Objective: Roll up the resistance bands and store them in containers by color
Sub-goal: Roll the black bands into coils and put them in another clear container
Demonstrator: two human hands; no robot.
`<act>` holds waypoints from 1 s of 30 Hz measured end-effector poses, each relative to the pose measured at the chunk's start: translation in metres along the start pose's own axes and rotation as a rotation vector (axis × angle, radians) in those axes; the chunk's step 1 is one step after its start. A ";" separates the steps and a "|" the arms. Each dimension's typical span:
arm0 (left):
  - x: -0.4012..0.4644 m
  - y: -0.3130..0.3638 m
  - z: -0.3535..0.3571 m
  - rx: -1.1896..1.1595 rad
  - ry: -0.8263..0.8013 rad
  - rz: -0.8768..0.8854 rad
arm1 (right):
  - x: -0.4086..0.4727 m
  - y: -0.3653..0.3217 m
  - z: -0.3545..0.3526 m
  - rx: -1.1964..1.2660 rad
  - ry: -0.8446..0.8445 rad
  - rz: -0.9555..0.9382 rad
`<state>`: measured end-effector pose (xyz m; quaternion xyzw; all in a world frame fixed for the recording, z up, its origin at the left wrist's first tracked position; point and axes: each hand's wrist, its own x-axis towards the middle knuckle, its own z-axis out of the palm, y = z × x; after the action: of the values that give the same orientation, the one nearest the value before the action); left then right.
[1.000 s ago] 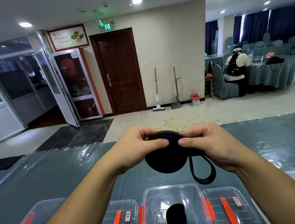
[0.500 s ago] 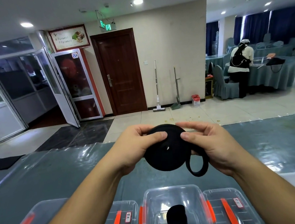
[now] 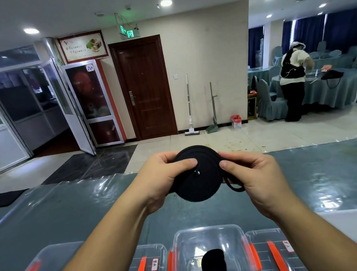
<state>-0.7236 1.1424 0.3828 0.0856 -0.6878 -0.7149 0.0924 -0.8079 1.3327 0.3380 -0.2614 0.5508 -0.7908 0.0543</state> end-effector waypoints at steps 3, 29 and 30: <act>0.002 0.000 -0.004 0.032 -0.051 0.004 | 0.000 0.001 0.000 -0.014 -0.041 0.023; 0.004 -0.025 0.014 -0.104 0.022 0.001 | 0.002 0.010 0.000 0.124 0.092 0.079; 0.003 -0.023 0.012 -0.065 -0.008 -0.027 | 0.002 0.010 0.000 0.109 0.090 0.092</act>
<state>-0.7298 1.1539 0.3603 0.0890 -0.6633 -0.7384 0.0825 -0.8118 1.3279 0.3294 -0.1967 0.5201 -0.8273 0.0800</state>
